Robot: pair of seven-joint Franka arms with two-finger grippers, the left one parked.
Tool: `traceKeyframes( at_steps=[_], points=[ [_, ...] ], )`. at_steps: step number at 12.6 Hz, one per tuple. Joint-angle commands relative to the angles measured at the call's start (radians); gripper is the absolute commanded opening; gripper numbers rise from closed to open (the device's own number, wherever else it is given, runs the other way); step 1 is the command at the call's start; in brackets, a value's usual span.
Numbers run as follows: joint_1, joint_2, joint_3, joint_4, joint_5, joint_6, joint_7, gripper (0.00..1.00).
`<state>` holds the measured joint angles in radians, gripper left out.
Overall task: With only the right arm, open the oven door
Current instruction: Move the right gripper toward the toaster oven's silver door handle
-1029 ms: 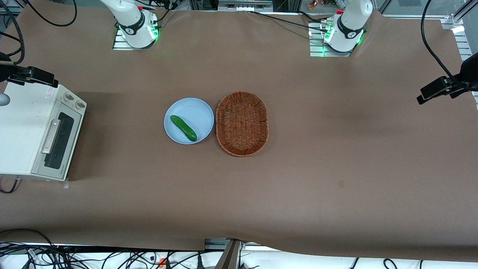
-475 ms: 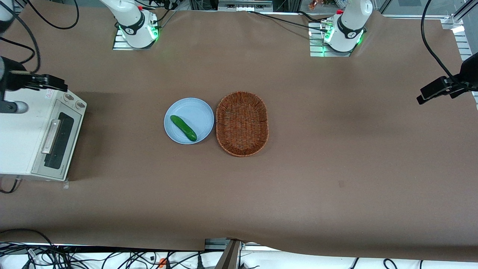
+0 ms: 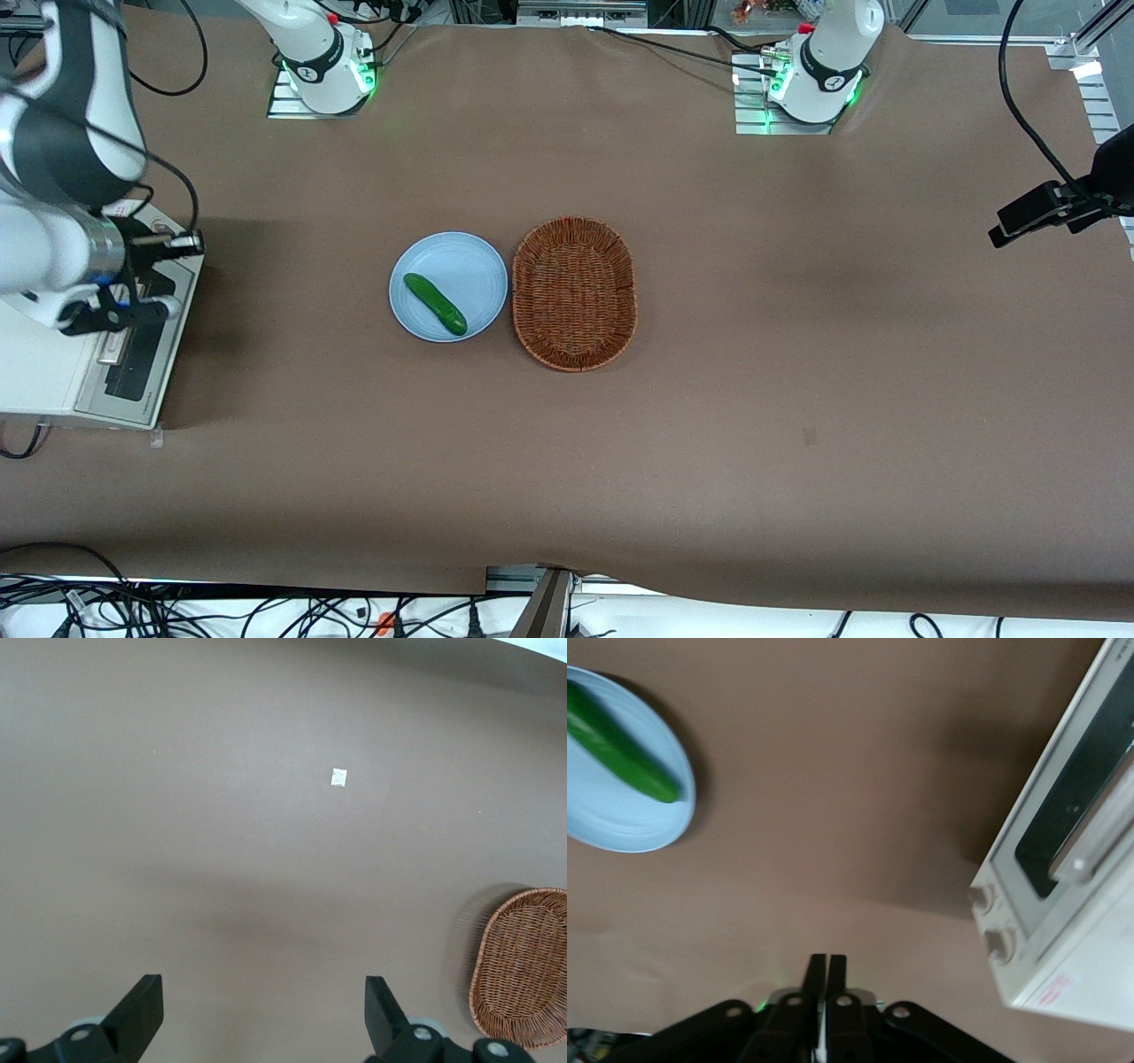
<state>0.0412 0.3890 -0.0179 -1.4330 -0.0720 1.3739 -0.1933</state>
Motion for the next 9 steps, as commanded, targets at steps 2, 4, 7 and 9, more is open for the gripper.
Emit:
traceKeyframes(
  at_steps=[2, 4, 7, 9],
  points=[
    [-0.004, 0.080, 0.001, 0.009, -0.139, 0.074, -0.168, 0.00],
    [-0.023, 0.096, -0.002, 0.009, -0.204, 0.111, -0.205, 0.00],
    [-0.029, 0.116, -0.004, 0.011, -0.343, 0.154, -0.299, 0.00],
    [-0.043, 0.125, -0.002, 0.009, -0.406, 0.194, -0.331, 0.00]
  ],
)
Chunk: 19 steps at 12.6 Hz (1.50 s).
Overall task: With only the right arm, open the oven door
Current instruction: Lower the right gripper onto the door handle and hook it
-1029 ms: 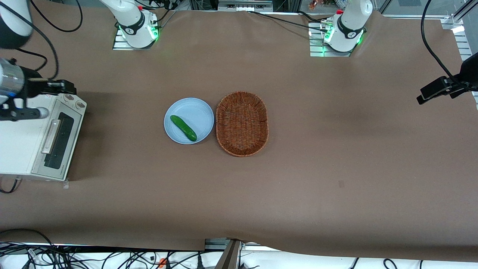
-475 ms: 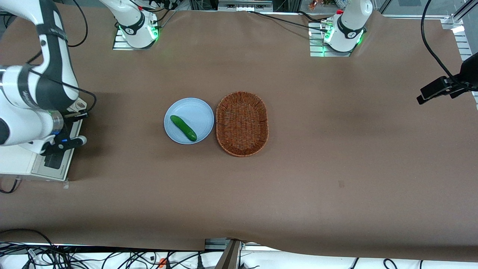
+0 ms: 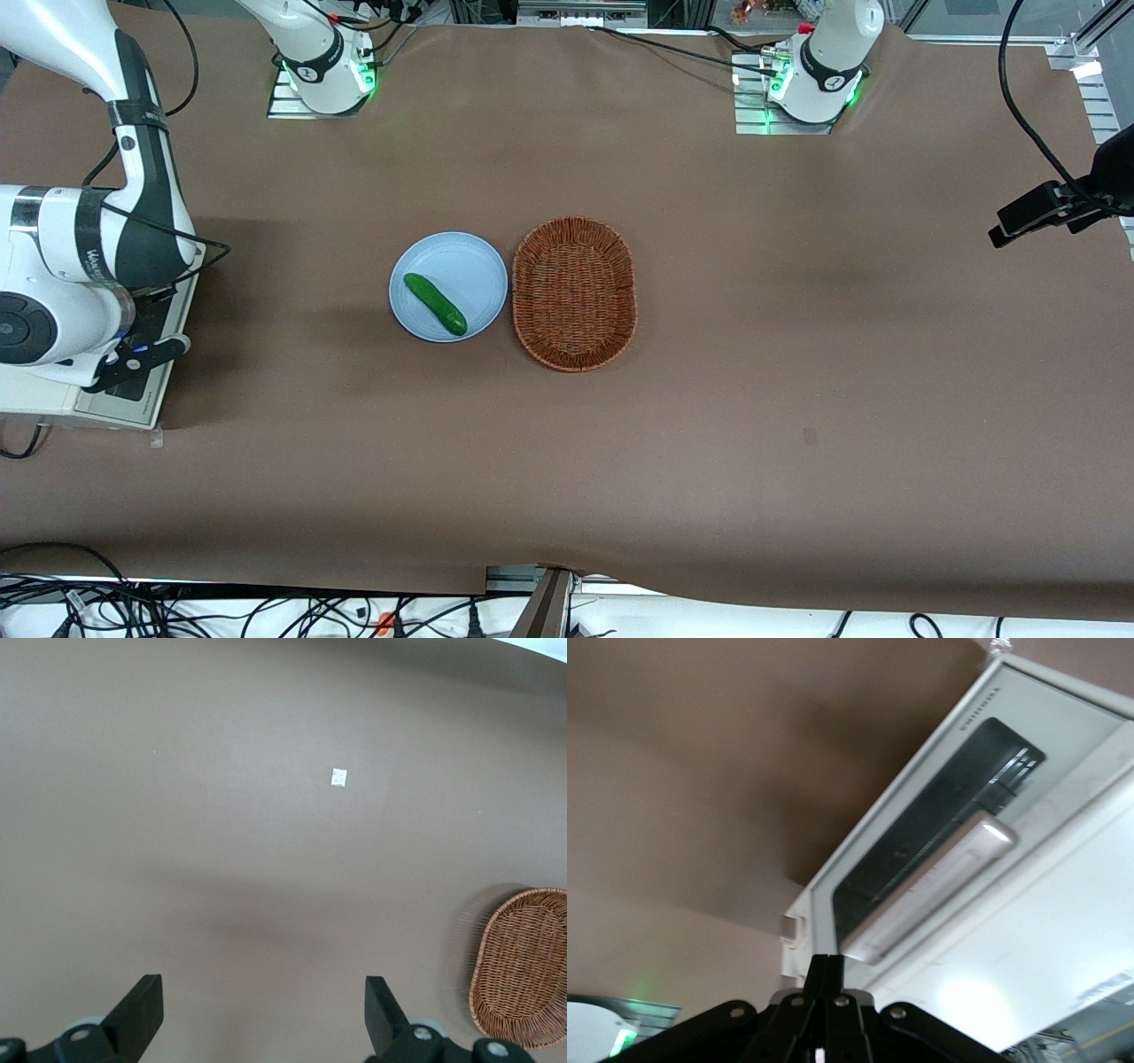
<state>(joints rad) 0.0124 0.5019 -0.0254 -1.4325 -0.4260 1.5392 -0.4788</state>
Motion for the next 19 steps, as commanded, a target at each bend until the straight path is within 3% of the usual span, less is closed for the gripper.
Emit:
traceKeyframes(
  at_steps=[1, 6, 19],
  points=[
    [-0.015, 0.027, 0.004, 0.010, -0.080, 0.057, -0.069, 0.00],
    [-0.058, 0.066, 0.004, 0.007, -0.092, 0.127, -0.136, 0.00],
    [-0.078, 0.064, 0.004, -0.036, -0.092, 0.122, -0.159, 0.00]
  ],
)
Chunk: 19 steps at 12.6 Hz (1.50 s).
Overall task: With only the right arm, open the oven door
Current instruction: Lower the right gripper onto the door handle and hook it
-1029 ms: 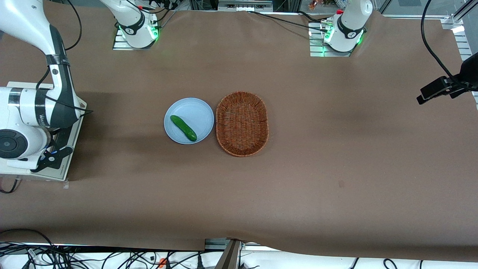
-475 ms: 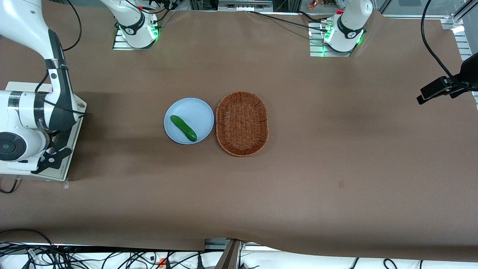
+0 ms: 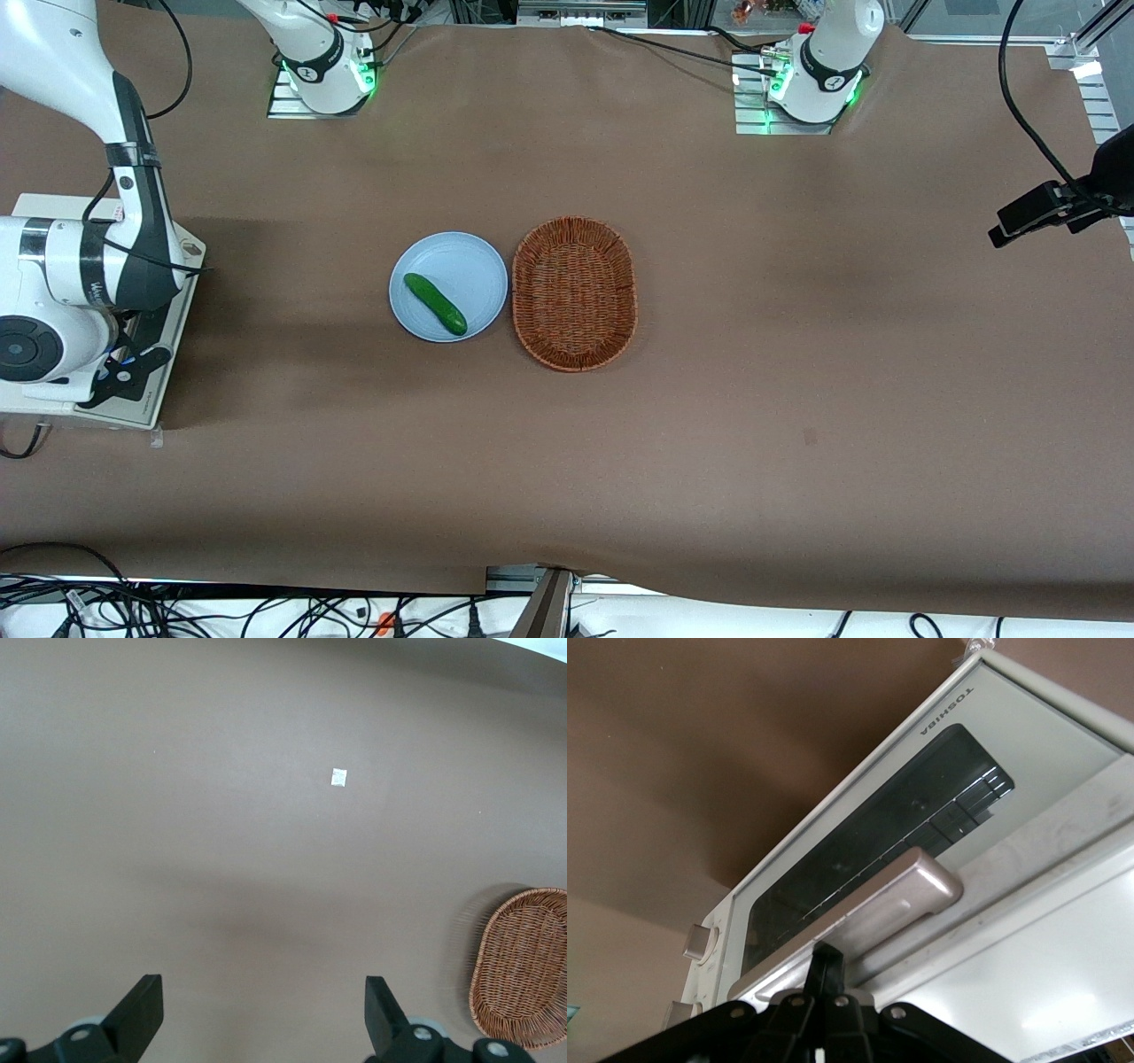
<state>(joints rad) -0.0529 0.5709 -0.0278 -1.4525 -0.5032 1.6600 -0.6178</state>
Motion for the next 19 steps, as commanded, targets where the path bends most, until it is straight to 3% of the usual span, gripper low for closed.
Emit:
traceKeyframes(
  at_steps=[1, 11, 19],
  points=[
    [-0.012, -0.003, 0.006, -0.016, -0.014, 0.007, -0.019, 0.00],
    [-0.004, 0.047, 0.014, -0.014, 0.069, 0.102, 0.006, 0.00],
    [-0.002, 0.104, 0.016, -0.016, 0.100, 0.178, 0.049, 0.00]
  ],
)
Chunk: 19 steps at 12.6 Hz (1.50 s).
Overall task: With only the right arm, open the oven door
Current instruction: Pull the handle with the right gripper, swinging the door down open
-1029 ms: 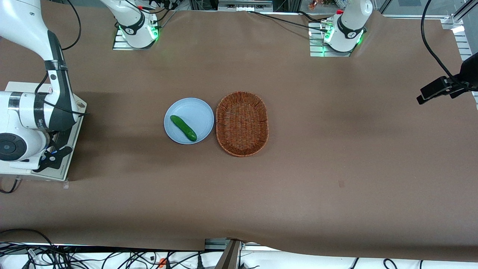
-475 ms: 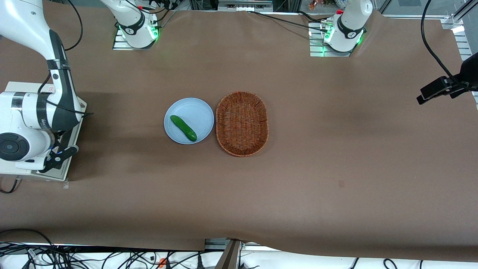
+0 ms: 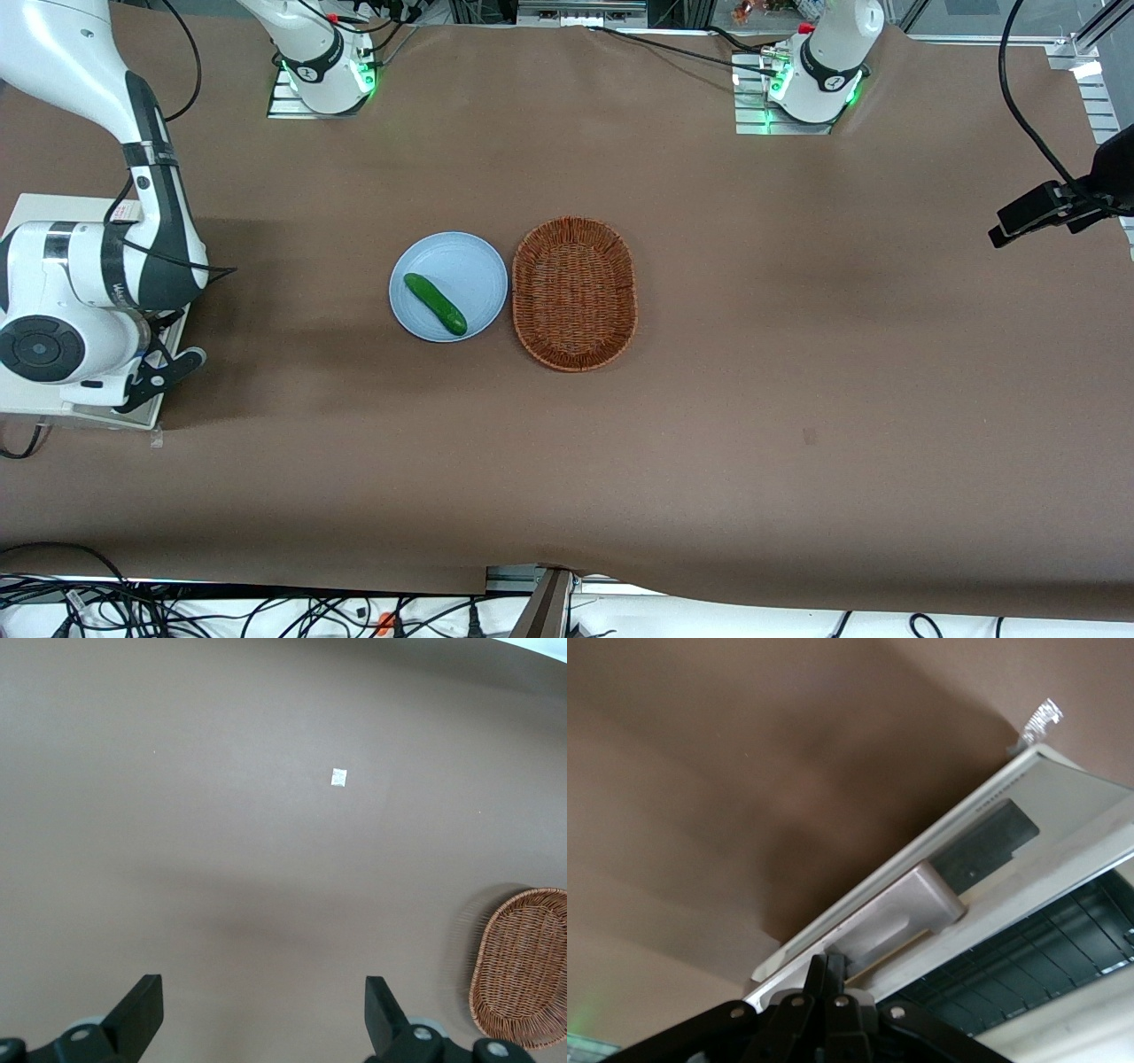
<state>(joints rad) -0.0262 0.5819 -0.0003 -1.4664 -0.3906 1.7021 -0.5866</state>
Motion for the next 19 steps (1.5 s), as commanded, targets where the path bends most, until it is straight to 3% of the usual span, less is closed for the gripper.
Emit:
traceKeyframes(
  at_steps=[1, 8, 12, 16, 19],
  points=[
    [-0.024, 0.104, -0.012, -0.002, -0.005, 0.143, 0.027, 0.00],
    [-0.023, 0.165, -0.012, 0.000, 0.082, 0.203, 0.045, 0.00],
    [-0.024, 0.199, -0.012, 0.005, 0.171, 0.212, 0.047, 0.00],
    [-0.023, 0.205, -0.012, 0.003, 0.280, 0.197, 0.134, 0.00],
    [-0.023, 0.205, -0.010, 0.001, 0.433, 0.165, 0.206, 0.00]
  ],
)
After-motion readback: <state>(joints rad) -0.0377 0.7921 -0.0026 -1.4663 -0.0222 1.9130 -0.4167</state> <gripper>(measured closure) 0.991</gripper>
